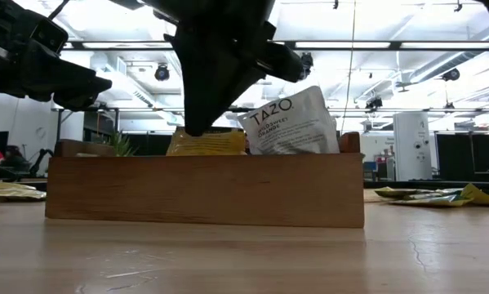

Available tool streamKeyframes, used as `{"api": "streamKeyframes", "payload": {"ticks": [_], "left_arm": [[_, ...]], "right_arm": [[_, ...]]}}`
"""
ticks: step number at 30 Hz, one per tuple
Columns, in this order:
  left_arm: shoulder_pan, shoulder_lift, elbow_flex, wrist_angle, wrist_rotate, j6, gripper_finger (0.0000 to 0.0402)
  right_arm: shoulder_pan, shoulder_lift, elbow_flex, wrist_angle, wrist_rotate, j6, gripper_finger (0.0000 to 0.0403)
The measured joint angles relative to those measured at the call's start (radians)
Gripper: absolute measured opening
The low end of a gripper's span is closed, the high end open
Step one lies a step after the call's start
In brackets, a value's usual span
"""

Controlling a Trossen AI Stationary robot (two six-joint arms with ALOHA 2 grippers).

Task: Pick & Place Tea
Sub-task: Put the orange tea bag into the middle section of the wooden organizer

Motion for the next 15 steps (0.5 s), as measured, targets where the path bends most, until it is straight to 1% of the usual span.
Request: {"api": "streamKeyframes", "payload": {"ticks": [4,8,15], "left_arm": [[0.000,0.000,0.000,0.000,0.000,0.000,0.0139],[0.000,0.000,0.000,0.000,0.000,0.000,0.0139],[0.000,0.000,0.000,0.000,0.000,0.000,0.0139]], "right_arm": [[0.004,0.000,0.025,-0.009,0.030,-0.002,0.0008],[0.007,0.000,0.065,-0.010,0.035,-0.039,0.0008],[0.005,-0.004,0.130,-0.005,0.111,-0.118,0.0008]]}}
